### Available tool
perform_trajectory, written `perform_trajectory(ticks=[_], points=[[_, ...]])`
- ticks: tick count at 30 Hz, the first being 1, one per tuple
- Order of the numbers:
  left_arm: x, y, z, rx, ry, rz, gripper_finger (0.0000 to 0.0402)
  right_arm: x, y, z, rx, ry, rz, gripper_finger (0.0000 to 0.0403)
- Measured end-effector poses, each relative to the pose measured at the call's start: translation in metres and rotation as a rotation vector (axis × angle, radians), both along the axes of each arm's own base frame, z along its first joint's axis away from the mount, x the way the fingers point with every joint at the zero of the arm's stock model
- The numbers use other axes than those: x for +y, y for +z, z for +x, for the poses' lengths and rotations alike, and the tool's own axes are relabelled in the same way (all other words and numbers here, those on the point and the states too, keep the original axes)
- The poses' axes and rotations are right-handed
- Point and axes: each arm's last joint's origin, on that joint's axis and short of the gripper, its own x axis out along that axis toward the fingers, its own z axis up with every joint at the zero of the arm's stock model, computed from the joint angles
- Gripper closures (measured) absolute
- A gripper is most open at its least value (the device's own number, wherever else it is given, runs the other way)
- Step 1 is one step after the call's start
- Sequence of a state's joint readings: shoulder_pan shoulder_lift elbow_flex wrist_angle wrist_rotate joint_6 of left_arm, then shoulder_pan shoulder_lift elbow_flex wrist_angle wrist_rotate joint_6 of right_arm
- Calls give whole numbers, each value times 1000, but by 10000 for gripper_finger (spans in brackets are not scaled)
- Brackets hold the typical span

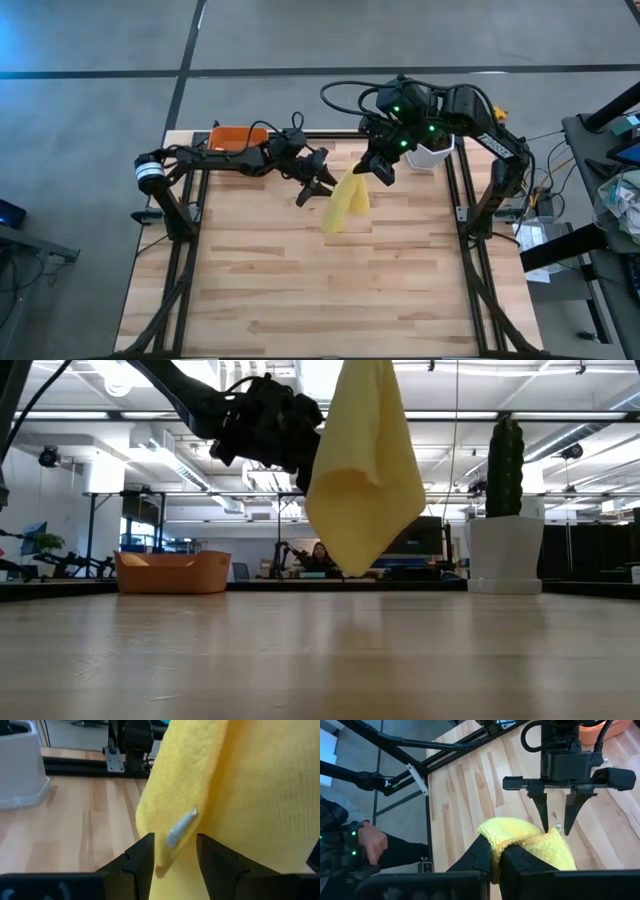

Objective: Roll microfiber towels into tight, uniform cylinder then place into a basket
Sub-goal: Fold the yellow towel

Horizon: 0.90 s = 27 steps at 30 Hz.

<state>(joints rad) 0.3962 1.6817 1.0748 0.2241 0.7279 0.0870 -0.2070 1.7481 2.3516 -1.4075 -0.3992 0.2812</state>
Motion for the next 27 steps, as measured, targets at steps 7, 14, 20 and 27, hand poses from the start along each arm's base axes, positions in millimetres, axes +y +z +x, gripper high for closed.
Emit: perform_trajectory(ticks=[7, 14, 20, 27], points=[[1, 1, 0, -3, 2, 4, 271, 0, 0, 0, 3, -7, 8, 394], [0, -6, -2, 13, 19, 29, 271, 0, 0, 0, 3, -10, 10, 394], [-1, -12, -4, 26, 19, 25, 271, 0, 0, 0, 3, -10, 10, 394], [-1, -8, -2, -17, 18, 37, 271, 0, 0, 0, 3, -10, 10, 394]])
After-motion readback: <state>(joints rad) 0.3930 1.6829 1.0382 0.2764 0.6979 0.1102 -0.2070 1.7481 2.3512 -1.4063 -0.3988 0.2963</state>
